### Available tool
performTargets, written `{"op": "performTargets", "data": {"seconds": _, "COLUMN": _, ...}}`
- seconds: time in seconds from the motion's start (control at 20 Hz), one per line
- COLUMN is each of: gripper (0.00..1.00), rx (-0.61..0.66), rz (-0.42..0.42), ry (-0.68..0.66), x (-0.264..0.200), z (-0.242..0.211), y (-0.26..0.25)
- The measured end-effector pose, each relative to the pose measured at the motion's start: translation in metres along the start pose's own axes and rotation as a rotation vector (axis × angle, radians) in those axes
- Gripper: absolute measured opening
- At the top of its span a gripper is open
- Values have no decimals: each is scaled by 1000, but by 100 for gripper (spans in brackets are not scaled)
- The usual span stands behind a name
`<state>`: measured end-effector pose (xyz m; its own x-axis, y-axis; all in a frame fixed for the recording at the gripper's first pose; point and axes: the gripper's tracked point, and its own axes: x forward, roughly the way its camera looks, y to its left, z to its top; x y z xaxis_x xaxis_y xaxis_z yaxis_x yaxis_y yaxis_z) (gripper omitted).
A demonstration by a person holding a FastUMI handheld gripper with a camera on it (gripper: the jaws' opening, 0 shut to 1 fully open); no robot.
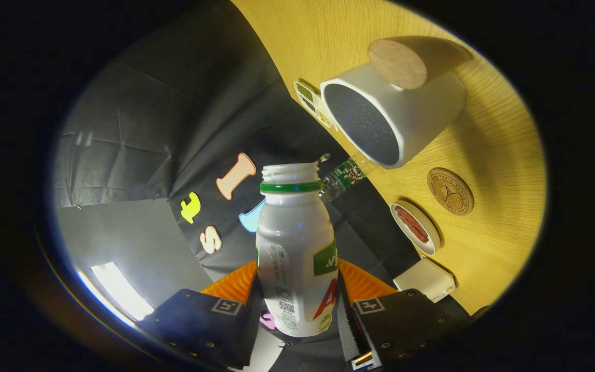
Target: Take the bottle from table, then pour the juice into the cup, finally place the bottle on the coaster
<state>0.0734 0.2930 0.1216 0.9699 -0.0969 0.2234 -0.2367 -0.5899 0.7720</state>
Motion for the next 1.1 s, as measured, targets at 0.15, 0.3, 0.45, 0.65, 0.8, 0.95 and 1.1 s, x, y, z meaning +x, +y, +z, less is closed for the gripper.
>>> {"op": "performTargets", "data": {"seconds": 0.15, "gripper": 64, "rx": 21, "rz": 13, "ry": -7, "x": -2, "z": 3, "y": 4}}
{"op": "performTargets", "data": {"seconds": 0.3, "gripper": 64, "rx": 48, "rz": 18, "ry": -22, "x": 0, "z": 6, "y": 4}}
{"op": "performTargets", "data": {"seconds": 0.45, "gripper": 64, "rx": 59, "rz": 18, "ry": -26, "x": -1, "z": 5, "y": 0}}
{"op": "performTargets", "data": {"seconds": 0.65, "gripper": 64, "rx": 58, "rz": 12, "ry": -27, "x": 2, "z": 6, "y": -6}}
{"op": "performTargets", "data": {"seconds": 0.8, "gripper": 64, "rx": 58, "rz": 12, "ry": -28, "x": 2, "z": 4, "y": -5}}
{"op": "performTargets", "data": {"seconds": 0.95, "gripper": 64, "rx": 55, "rz": 14, "ry": -30, "x": 1, "z": 3, "y": -6}}
{"op": "performTargets", "data": {"seconds": 1.1, "gripper": 64, "rx": 45, "rz": 18, "ry": -30, "x": 0, "z": 0, "y": -6}}
